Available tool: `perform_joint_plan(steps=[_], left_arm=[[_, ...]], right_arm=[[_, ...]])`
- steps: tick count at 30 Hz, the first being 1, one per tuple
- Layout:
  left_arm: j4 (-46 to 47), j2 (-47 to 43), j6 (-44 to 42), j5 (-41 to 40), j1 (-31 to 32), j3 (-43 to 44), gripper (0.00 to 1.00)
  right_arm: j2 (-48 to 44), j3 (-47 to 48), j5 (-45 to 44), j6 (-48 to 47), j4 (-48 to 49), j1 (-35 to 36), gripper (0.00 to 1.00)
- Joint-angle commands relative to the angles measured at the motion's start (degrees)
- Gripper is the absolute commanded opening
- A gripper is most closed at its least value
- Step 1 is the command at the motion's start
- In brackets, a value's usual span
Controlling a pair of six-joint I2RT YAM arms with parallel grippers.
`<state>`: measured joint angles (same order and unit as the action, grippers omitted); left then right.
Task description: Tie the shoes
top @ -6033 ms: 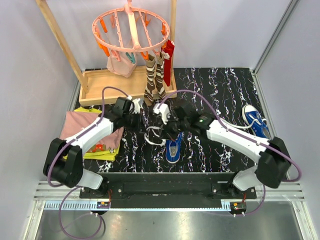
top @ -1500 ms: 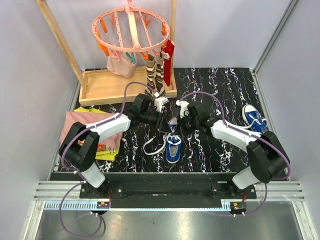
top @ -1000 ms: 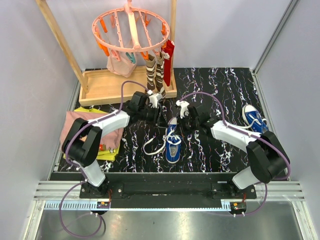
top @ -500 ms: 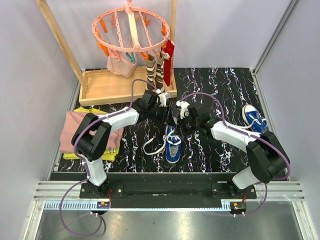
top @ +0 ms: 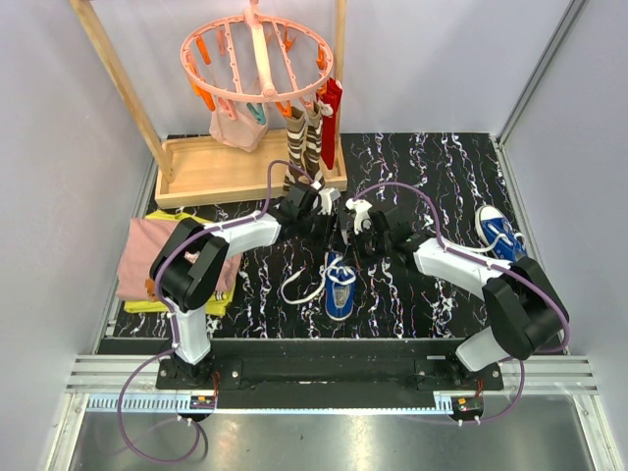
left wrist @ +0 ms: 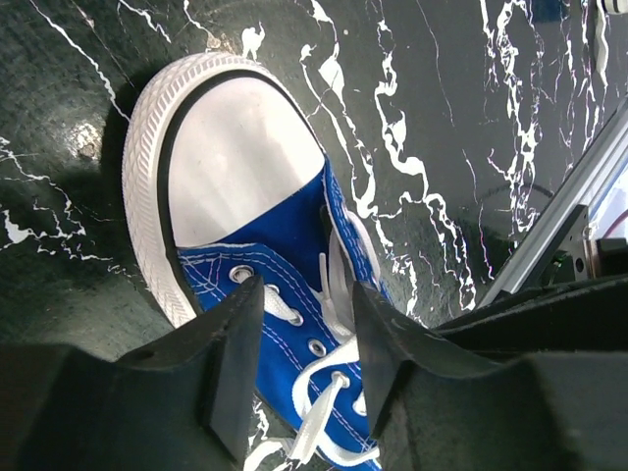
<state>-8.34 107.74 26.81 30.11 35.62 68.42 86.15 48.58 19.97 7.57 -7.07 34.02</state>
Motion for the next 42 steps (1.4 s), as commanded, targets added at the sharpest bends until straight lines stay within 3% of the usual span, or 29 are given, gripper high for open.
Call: perform_joint_plan(steps=[1,10,15,20,22,24,26,31,35,38,42], left_arm=[[2.0,0.4,1.0,1.3,0.2,2.7,0.38],[4.5,-1.2,1.8,3.7,0.1,3.0,0.01],[5.8,-3.7,1.7,3.9,-0.8,1.5,0.0],[7.0,-6.9,1.7,2.9,-2.4,-1.0,0.0],[7.1,-8.0,1.8,2.3,-2.7,-1.5,0.0],[7.1,-8.4,1.5,1.8,-2.9,-2.1,0.0],[7.1,-8.9,1.4,1.6,-3.1,-2.4,0.0],[6.0,-8.6,0.7,1.9,-3.7,-2.4,0.0],[5.4,-8.5,0.7,2.5,-5.9,-2.9,0.0],[5.2,-8.6,0.5,3.5,-7.9,-3.7,0.0],[4.4,-6.9,-0.5,6.2,-8.8,-4.2,0.0]], right_arm=[[-1.1,-0.2,-1.2,-0.2,1.4,-0.3,0.0],[-1.4,-0.1,-1.0,0.2,1.4,-0.3,0.0],[-2.3,1.1,-0.1,0.8,-0.5,-0.3,0.01],[-4.0,2.4,0.0,-0.2,-3.5,-0.3,0.09],[-4.1,2.7,0.2,-0.3,-4.4,-0.3,0.2],[-4.2,3.1,0.5,-0.3,-5.1,-0.3,0.25],[-4.5,4.1,0.6,-0.3,-6.1,-0.3,0.46],[-6.4,7.6,3.8,-7.2,-11.6,-0.3,0.55],[-7.6,11.4,9.6,-16.9,-17.4,-0.3,0.81],[-6.5,13.6,13.1,-20.1,-18.4,0.1,0.91],[-3.3,15.5,10.8,-20.1,-16.5,6.5,0.94]])
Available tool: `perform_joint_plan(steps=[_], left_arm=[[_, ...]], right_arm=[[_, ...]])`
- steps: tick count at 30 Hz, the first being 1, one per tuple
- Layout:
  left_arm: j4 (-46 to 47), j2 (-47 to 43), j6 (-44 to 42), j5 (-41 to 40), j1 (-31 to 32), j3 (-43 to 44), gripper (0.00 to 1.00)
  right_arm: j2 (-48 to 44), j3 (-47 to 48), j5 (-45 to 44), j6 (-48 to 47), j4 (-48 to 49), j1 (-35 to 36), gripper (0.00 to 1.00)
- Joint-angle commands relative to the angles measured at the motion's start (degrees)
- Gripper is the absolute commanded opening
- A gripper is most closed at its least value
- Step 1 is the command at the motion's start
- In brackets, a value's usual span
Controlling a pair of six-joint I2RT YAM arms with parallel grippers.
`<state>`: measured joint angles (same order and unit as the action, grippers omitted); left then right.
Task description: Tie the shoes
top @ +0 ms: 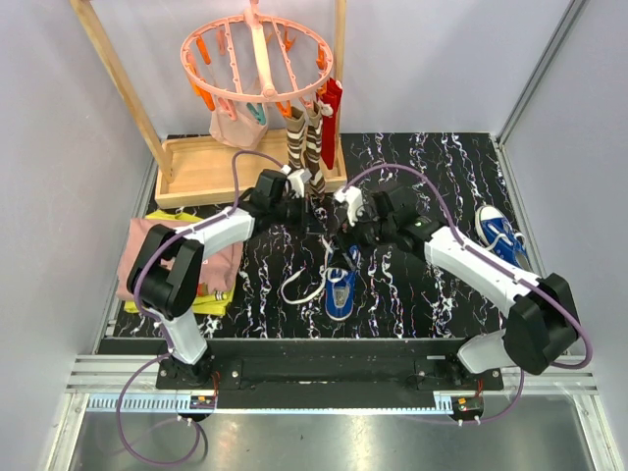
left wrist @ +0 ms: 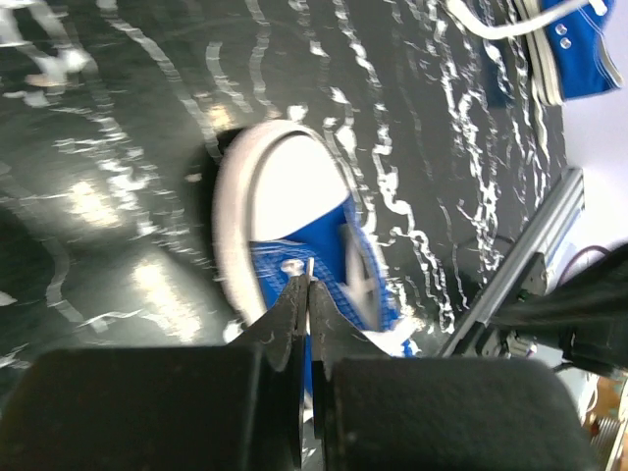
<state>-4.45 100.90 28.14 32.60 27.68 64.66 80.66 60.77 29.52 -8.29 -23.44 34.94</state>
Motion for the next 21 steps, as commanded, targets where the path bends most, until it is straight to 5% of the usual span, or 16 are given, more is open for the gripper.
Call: perform_joint_plan(steps=[1,6,11,21], left_arm=[[0.2,0.3,-1.9,4.3,-1.0,-0.2,0.0],[0.1,2.9,-3.0,6.9,-1.7,0.0,0.0],[0.2,3.7,-2.9,7.8,-2.5,0.0,0.0],[0.0,5.7,-3.4,9.0,-2.9,1.0,0.0]], right_arm=[[3.0,3.6,-1.5,-4.3,0.8,7.7,0.93],[10.9,5.8,-8.1,-3.3,6.6,19.5,0.9],[18.5,7.4,-15.6,-1.2,13.8,23.6,0.81],[26.8,8.6,-20.8,-4.9,16.6,27.3,0.8]])
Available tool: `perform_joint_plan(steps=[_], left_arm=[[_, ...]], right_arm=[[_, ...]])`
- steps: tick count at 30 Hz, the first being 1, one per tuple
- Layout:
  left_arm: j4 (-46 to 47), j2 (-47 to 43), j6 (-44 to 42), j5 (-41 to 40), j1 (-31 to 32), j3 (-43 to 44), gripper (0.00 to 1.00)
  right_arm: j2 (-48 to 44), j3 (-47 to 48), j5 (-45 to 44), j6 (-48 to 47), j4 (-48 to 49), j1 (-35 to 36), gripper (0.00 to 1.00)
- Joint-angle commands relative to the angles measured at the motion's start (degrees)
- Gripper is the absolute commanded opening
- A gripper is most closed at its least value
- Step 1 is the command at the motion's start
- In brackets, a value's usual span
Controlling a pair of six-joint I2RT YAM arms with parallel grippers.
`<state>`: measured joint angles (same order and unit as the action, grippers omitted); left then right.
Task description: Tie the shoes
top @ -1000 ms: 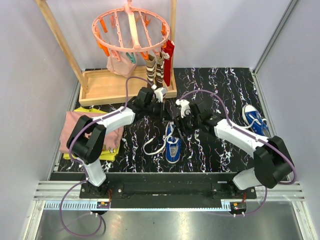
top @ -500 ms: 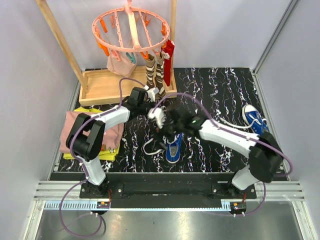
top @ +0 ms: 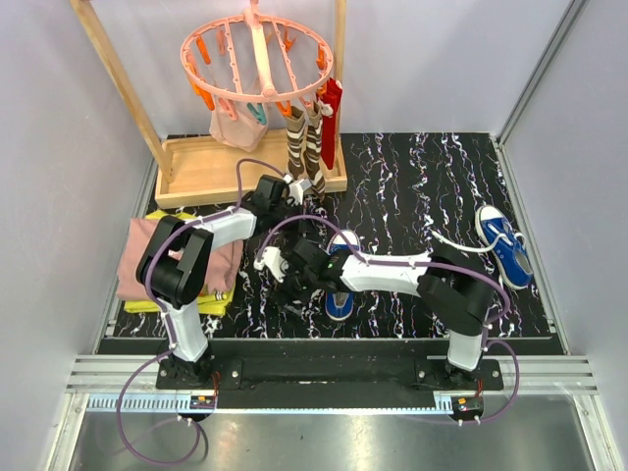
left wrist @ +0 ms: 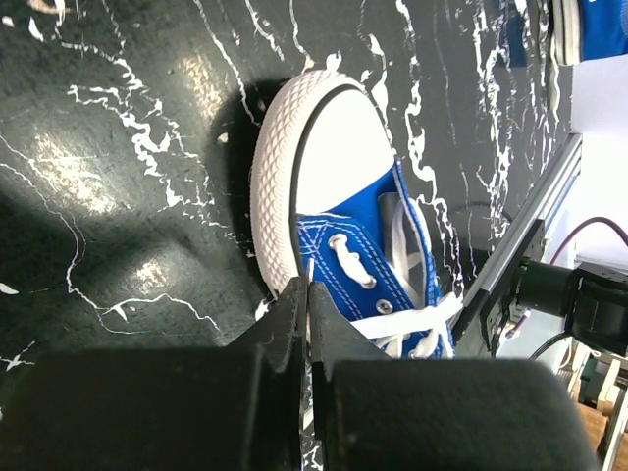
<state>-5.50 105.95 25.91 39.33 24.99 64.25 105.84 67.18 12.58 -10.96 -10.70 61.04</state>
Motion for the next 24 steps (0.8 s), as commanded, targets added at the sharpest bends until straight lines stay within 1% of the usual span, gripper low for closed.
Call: perform_joint_plan(steps=[1,4,9,12,13,15,16,17,18,19,21,22,24], left_arm=[[1.0,0.7,-1.2,2.4,-0.3,1.5,0.0],[0.8,0.6,-1.6,2.5,-0.5,1.5,0.0],[0.5,1.1,-1.6,2.6,-0.6,1.5,0.0],[0.3,1.4,-1.5,2.9,-0.5,1.8,0.0],[0.6,1.4,-1.6,2.9,-0.5,1.9,0.0],[0.5,1.2,-1.5,3.1,-0.4,1.8,0.0],[0.5,1.2,-1.5,3.1,-0.3,2.0,0.0],[0.4,1.0,-1.4,3.4,-0.3,2.0,0.0],[0.4,0.5,-1.0,3.5,-0.2,1.9,0.0],[0.4,0.1,-1.0,3.6,0.0,1.9,0.0],[0.2,-1.8,-1.7,4.3,0.7,1.9,0.0],[-0.7,-2.5,-2.4,4.2,0.8,2.0,0.0],[-1.0,-5.0,-2.9,3.6,1.1,1.7,0.0]], right_arm=[[2.5,2.1,-4.2,-2.4,3.9,1.2,0.8],[4.1,1.6,-4.6,-3.1,4.4,1.5,0.78],[6.0,1.9,-5.5,-4.2,4.0,2.1,0.66],[7.2,1.9,-4.9,-4.7,2.3,2.3,0.48],[6.8,1.6,-4.8,-4.9,2.1,2.4,0.35],[5.9,1.9,-5.6,-5.1,1.4,2.4,0.16],[4.3,2.5,-6.2,-4.9,-0.4,2.3,0.06],[3.2,2.9,-6.5,-4.9,-1.7,2.2,0.0],[1.8,3.0,-6.3,-5.6,-3.1,2.1,0.0],[-2.3,2.8,-5.2,-6.3,-5.6,1.3,0.0],[-7.3,2.0,-3.8,-7.9,-7.7,-0.3,0.0],[-12.4,1.5,-0.8,-8.5,-10.5,-1.3,0.0],[-17.0,1.0,1.7,-9.2,-13.2,-4.3,0.0]])
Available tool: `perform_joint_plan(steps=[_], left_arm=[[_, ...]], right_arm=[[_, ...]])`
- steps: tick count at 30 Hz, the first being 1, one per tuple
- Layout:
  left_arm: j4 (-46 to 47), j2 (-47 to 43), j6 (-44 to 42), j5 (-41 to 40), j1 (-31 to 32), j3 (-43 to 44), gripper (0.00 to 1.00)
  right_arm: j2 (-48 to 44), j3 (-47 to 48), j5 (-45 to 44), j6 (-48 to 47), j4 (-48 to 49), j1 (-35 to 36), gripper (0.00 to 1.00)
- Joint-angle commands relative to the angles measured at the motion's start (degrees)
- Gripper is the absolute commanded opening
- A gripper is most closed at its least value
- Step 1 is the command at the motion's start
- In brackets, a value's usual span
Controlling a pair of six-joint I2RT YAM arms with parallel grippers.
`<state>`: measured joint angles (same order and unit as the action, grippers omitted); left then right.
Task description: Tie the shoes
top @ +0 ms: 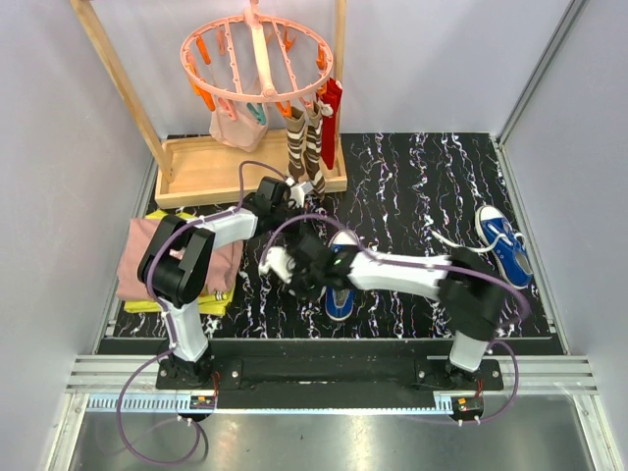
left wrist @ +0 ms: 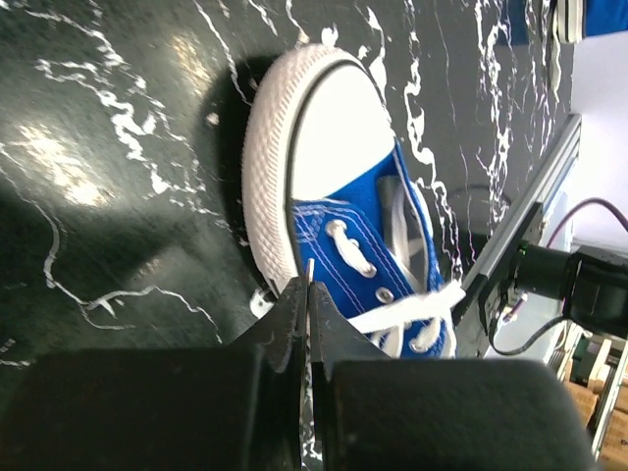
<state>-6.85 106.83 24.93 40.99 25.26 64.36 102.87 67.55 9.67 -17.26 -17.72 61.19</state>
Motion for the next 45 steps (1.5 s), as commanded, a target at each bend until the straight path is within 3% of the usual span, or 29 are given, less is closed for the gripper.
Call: perform_joint_plan(steps=[1,13,19,32,45], left_arm=[[-0.2,-6.4,-2.1,1.2,0.8,1.3,0.0],[-11.6,-21.8,-17.4,-8.7,-1.8,-2.8,0.0],[-15.3,-26.0,-24.2,-15.7,-3.2,-4.5,0.0],[-16.9,-32.4,-32.5,-30.7,-5.2,-9.0,0.0],[-15.7,-30.7,-48.2,-40.4,-6.2,-13.6,0.0]], right_arm=[[-18.1,0.5,5.4,-3.0,-9.1,-5.8,0.0],[-44.3,-15.2,3.6,1.5,-19.8,-29.1,0.0],[-51.6,-19.1,-2.0,-0.3,-22.2,-34.0,0.0],[-49.6,-24.0,-9.3,-7.4,-22.3,-42.0,0.0],[-34.8,-24.3,-6.8,-9.8,-13.5,-42.6,0.0]])
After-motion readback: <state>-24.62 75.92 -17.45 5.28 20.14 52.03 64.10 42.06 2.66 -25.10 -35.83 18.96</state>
